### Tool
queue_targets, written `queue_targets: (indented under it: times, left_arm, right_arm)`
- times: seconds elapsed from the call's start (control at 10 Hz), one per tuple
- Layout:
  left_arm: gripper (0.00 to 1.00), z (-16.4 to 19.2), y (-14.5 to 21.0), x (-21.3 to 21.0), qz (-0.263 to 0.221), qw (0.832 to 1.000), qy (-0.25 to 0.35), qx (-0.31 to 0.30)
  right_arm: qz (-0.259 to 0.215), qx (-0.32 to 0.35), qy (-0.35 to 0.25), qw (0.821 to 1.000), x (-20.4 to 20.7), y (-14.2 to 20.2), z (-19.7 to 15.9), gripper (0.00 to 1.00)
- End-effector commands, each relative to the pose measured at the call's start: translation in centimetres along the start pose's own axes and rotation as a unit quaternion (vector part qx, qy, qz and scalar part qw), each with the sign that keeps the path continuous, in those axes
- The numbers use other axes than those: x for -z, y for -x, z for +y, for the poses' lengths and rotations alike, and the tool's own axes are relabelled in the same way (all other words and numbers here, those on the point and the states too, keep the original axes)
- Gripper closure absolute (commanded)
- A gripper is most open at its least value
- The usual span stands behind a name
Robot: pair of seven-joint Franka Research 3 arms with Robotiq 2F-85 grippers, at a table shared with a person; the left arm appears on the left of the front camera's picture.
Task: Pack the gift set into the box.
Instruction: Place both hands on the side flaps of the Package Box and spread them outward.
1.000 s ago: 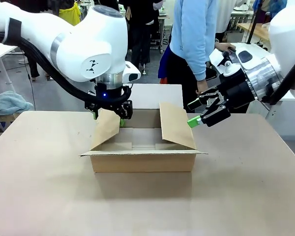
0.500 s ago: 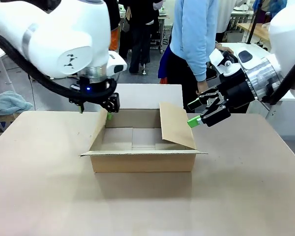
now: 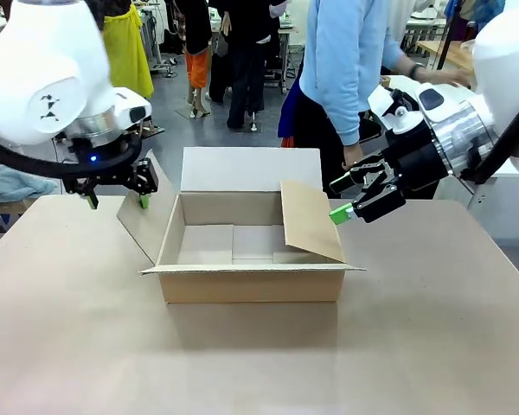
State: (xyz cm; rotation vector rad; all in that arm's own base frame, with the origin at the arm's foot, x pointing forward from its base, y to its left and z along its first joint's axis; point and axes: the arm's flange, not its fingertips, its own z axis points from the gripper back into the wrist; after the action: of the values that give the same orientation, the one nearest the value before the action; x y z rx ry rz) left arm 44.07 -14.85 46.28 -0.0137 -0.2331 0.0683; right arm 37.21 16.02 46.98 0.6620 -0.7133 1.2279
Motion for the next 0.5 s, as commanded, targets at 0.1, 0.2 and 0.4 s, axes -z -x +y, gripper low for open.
queue_targets:
  times: [0.1, 0.2, 0.4]
  left_arm:
    - [0.00, 4.9, -1.1, 4.7, 0.048, 0.991, 0.123, -0.006]
    - [0.00, 6.9, -1.2, 6.1, 0.052, 0.986, 0.156, -0.028]
    - [0.00, 5.5, -1.2, 5.1, 0.041, 0.993, 0.111, -0.023]
  right_arm:
    - [-0.011, 0.006, 0.000, 1.000, 0.1, -0.2, 0.0, 0.00]
    - [-0.011, 0.006, 0.000, 1.000, 0.1, -0.2, 0.0, 0.00]
    - [-0.011, 0.006, 0.000, 1.000, 0.1, -0.2, 0.0, 0.00]
